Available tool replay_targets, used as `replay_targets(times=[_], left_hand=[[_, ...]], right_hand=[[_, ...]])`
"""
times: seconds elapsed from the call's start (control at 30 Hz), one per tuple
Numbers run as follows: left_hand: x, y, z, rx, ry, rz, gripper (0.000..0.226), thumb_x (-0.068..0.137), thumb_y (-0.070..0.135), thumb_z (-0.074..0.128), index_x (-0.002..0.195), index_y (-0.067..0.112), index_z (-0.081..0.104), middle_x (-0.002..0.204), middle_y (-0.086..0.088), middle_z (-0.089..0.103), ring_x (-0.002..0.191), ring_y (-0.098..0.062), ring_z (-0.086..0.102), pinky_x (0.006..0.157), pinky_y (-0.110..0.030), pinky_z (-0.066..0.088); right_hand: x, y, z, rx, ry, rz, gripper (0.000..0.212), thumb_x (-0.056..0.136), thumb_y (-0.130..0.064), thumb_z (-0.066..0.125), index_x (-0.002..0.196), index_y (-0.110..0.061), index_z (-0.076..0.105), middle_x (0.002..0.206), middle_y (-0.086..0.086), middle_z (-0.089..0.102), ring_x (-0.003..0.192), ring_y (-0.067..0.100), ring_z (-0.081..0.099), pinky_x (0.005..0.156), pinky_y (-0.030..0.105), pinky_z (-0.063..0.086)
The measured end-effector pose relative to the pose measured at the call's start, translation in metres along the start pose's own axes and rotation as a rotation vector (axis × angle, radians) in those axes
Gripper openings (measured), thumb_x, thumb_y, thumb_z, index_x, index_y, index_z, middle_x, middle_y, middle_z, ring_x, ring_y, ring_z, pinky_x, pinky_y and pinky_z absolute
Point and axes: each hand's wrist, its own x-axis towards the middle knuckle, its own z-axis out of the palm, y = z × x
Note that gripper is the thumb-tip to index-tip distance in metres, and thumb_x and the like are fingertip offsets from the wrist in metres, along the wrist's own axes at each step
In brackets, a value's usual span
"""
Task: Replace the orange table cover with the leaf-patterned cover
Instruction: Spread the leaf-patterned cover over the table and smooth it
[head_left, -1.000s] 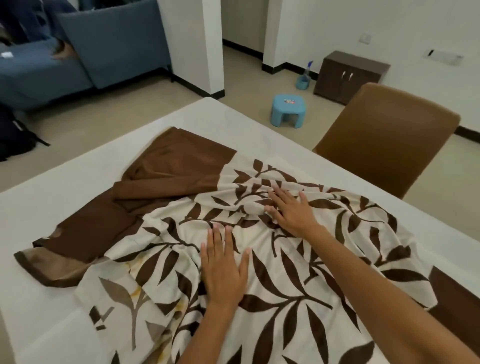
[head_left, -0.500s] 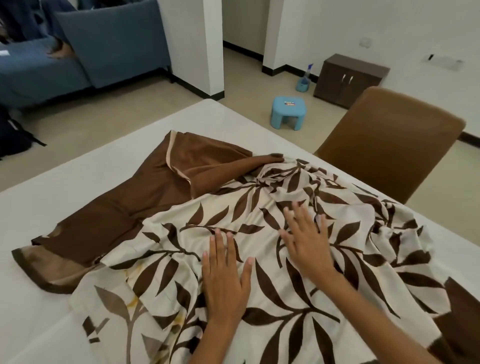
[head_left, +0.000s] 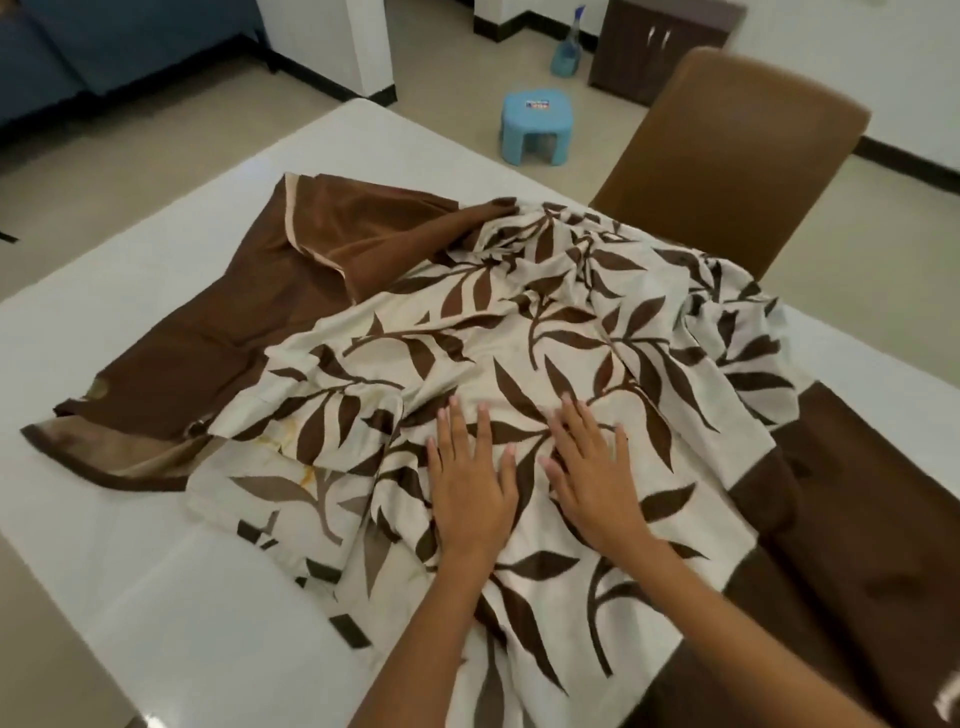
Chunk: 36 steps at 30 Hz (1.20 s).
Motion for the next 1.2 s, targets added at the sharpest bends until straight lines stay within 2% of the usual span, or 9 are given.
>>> replay_targets(times=[0.1,0.2,0.3,0.5,0.73,0.9,1.0,1.1,1.2], left_hand=[[0.001,-0.001,-0.010,-0.074,-0.016,0.038,0.057,0.100,0.044,0.018,0.150,0.016,0.022,0.158,-0.010,0.012,0.146,-0.022,0.008,0.118,-0.047,0.016],[-0.017,0.000,-0.025,-0.090,0.050,0.115,0.053,0.101,0.035,0.026,0.150,0.015,0.023,0.159,-0.009,0.011,0.147,-0.020,0.003,0.119,-0.043,0.007],[-0.078,0.005,-0.036,-0.152,0.132,-0.055,0.055,0.101,0.034,0.030,0.151,0.015,0.020,0.159,-0.009,0.006,0.147,-0.022,0.000,0.118,-0.039,0.000],[-0.193,0.006,-0.023,-0.132,0.010,-0.117,0.068,0.099,0.047,0.023,0.152,0.006,0.008,0.159,-0.014,0.000,0.147,-0.027,0.002,0.117,-0.048,0.015],[-0.192,-0.002,-0.025,-0.066,-0.025,-0.095,0.079,0.095,0.060,0.019,0.151,0.006,0.012,0.159,-0.015,0.007,0.147,-0.026,0.005,0.118,-0.044,0.009],[-0.196,-0.001,-0.027,-0.062,-0.013,-0.064,0.075,0.095,0.057,0.022,0.152,0.008,0.012,0.159,-0.014,0.008,0.147,-0.025,0.007,0.118,-0.045,0.011],[-0.198,-0.001,-0.028,-0.070,0.001,-0.065,0.075,0.095,0.055,0.024,0.152,0.008,0.011,0.159,-0.013,0.005,0.147,-0.025,0.005,0.118,-0.043,0.008],[-0.197,0.003,-0.029,-0.091,0.020,-0.090,0.072,0.096,0.051,0.025,0.151,0.005,0.016,0.159,-0.014,0.006,0.147,-0.026,0.005,0.119,-0.040,0.005],[-0.193,-0.001,-0.030,-0.072,0.017,-0.089,0.069,0.097,0.049,0.026,0.150,0.005,0.018,0.159,-0.013,0.006,0.147,-0.026,0.005,0.119,-0.039,0.003]], right_hand=[[-0.121,0.004,0.007,-0.020,-0.005,0.081,0.057,0.099,-0.049,0.013,0.150,-0.024,0.017,0.159,-0.002,0.006,0.145,0.015,0.005,0.115,0.044,-0.002],[-0.190,0.016,0.004,-0.069,-0.064,0.158,0.058,0.098,-0.053,0.018,0.148,-0.025,0.023,0.158,-0.003,0.008,0.145,0.015,0.008,0.115,0.041,-0.003],[-0.213,0.016,-0.004,-0.075,-0.084,0.179,0.060,0.098,-0.055,0.015,0.149,-0.024,0.019,0.158,-0.001,0.010,0.145,0.015,0.008,0.115,0.044,0.002],[-0.204,-0.011,-0.002,-0.056,-0.089,0.073,0.062,0.098,-0.057,0.015,0.149,-0.023,0.016,0.158,-0.001,0.007,0.145,0.014,0.004,0.116,0.044,0.000],[-0.204,0.021,-0.005,-0.096,-0.097,0.043,0.059,0.098,-0.054,0.018,0.150,-0.027,0.015,0.158,-0.006,0.002,0.145,0.010,-0.003,0.117,0.041,0.003],[-0.202,0.056,-0.020,-0.113,-0.039,0.150,0.056,0.099,-0.049,0.014,0.149,-0.025,0.020,0.158,-0.006,0.009,0.145,0.012,0.008,0.117,0.041,0.012],[-0.196,0.046,-0.024,-0.178,0.032,0.210,0.057,0.099,-0.048,0.012,0.148,-0.020,0.023,0.157,0.001,0.014,0.145,0.016,0.009,0.117,0.040,0.003],[-0.170,0.012,-0.023,-0.240,0.062,0.028,0.057,0.099,-0.049,0.026,0.149,-0.025,0.017,0.158,0.003,0.008,0.146,0.020,0.002,0.116,0.047,-0.002],[-0.130,0.003,-0.020,-0.304,0.040,-0.109,0.058,0.097,-0.052,0.026,0.149,-0.027,0.019,0.158,0.004,0.007,0.146,0.022,-0.001,0.115,0.051,-0.003]])
